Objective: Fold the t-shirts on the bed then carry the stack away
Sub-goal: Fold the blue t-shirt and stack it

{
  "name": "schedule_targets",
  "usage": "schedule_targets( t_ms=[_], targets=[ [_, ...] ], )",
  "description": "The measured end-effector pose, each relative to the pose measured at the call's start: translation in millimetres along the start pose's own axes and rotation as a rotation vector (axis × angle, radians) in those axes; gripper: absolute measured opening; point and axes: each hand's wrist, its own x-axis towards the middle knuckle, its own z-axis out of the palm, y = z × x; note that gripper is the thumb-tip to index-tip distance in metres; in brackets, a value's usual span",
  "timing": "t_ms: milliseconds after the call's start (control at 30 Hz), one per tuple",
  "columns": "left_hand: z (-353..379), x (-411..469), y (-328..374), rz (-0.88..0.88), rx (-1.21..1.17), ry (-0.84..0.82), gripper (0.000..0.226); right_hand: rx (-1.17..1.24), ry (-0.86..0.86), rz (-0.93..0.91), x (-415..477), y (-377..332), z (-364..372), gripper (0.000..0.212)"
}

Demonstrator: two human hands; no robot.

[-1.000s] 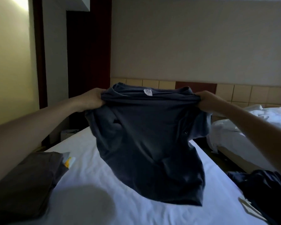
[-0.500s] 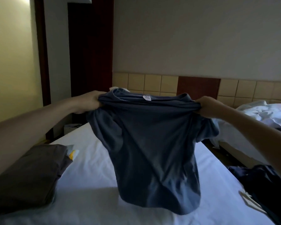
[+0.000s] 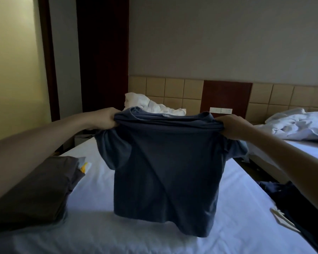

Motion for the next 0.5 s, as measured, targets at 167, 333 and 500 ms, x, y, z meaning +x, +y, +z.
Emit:
schedule_targets(
  t_ms=[167, 333, 500],
  targets=[
    [0, -11, 2, -0.042, -0.097, -0.232, 0.024, 0.222, -0.250, -0.068, -6, 3, 6, 0.006],
    [29, -16, -3, -0.123, 0.016, -0.511, 0.027, 0.267, -0.558, -0.088, -23, -7, 37, 0.023],
    [73, 8, -31, -0.120, 0.093, -0.489, 0.012, 0.006, -0.500, -0.076, -9, -11, 93, 0.025]
  ],
)
